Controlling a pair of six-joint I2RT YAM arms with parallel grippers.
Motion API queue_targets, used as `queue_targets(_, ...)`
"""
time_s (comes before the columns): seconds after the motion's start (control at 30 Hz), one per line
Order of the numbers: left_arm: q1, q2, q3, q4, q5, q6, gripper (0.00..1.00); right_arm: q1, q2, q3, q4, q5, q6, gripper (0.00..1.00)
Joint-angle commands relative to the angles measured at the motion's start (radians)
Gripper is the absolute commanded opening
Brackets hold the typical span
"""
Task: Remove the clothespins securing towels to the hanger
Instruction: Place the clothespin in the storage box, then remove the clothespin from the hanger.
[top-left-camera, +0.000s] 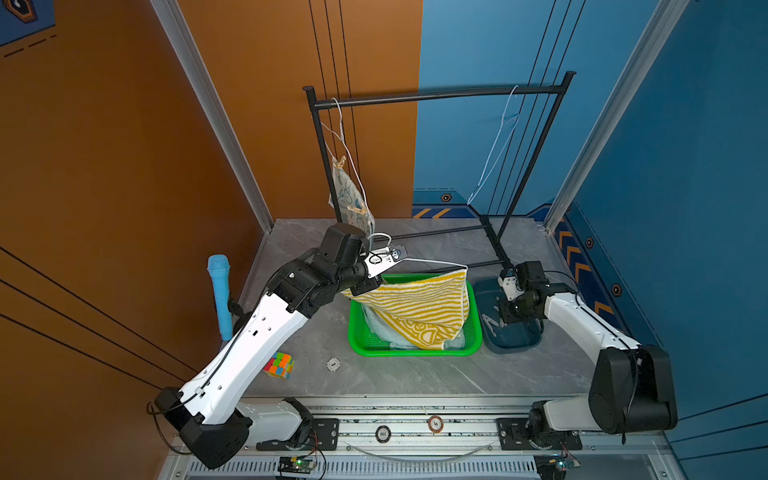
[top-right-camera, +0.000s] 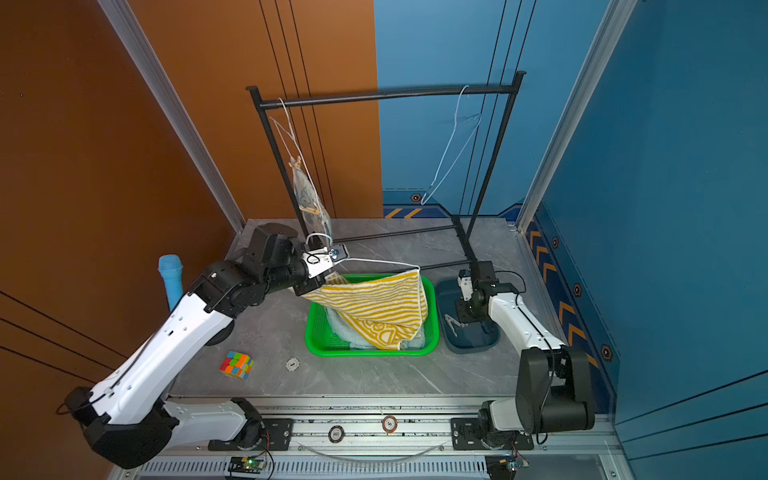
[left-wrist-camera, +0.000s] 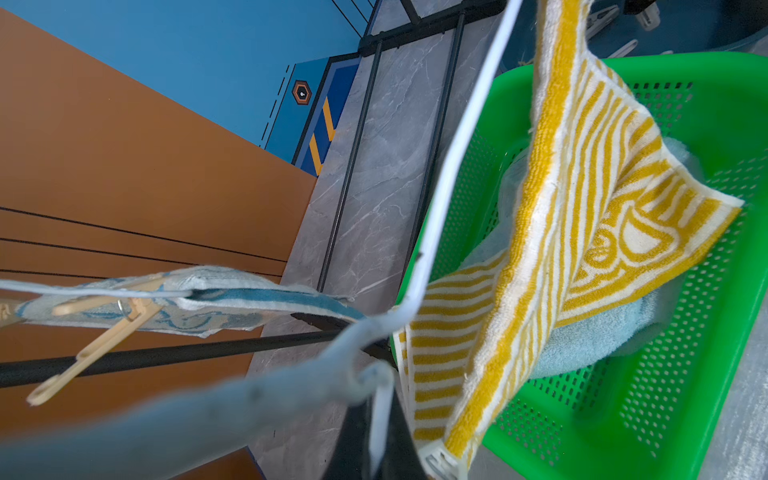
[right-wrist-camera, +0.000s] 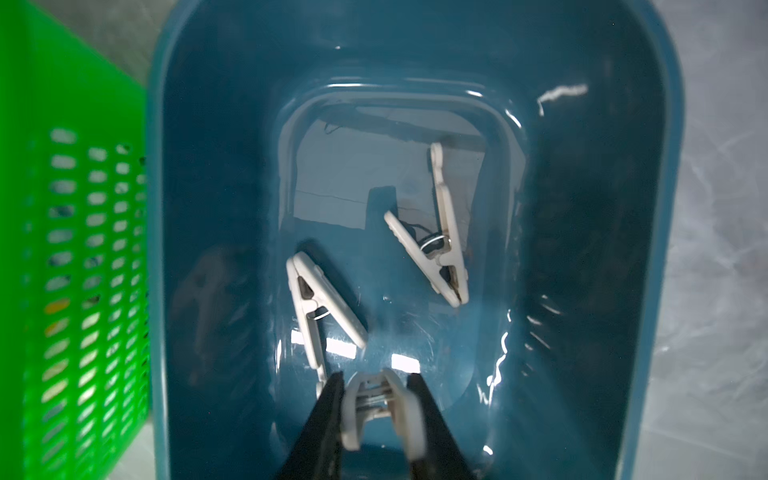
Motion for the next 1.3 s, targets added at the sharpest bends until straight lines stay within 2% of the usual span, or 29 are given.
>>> queue_targets(0.0,-0.007,-0.022,-0.009,0.003,0.01,0.027,0.0,-0.003,0.006,0.016,0.007,0.033,0.016,0.39)
queue_targets(0.27,-0.016,-0.014,0.006,0.003,0.009,0.051,0.0,0.001,-0.053,0.038,-0.012,0.051,0.014,0.61)
queue_targets(0.47,-0.027,-0.001,0.029,-0.005,0.0,0.08,0.0,0.017,-0.145,0.08,-0.042,0.053,0.011,0.64)
queue_targets(0.63,-0.041,0.013,0.044,-0.008,-0.009,0.111,0.0,0.059,-0.273,0.113,-0.027,0.015,-0.003,0.74)
queue_targets(1.0,-0.071,0.035,0.062,-0.008,-0.034,0.136,0.0,0.127,-0.449,0.249,-0.075,-0.154,-0.071,0.89)
queue_targets(1.13,-0.08,0.04,0.069,-0.008,-0.029,0.136,0.0,0.186,-0.459,0.311,-0.088,-0.233,-0.097,0.94)
queue_targets(1.27,-0.093,0.054,0.078,-0.008,-0.025,0.138,0.0,0.322,-0.44,0.362,-0.099,-0.24,-0.166,1.0)
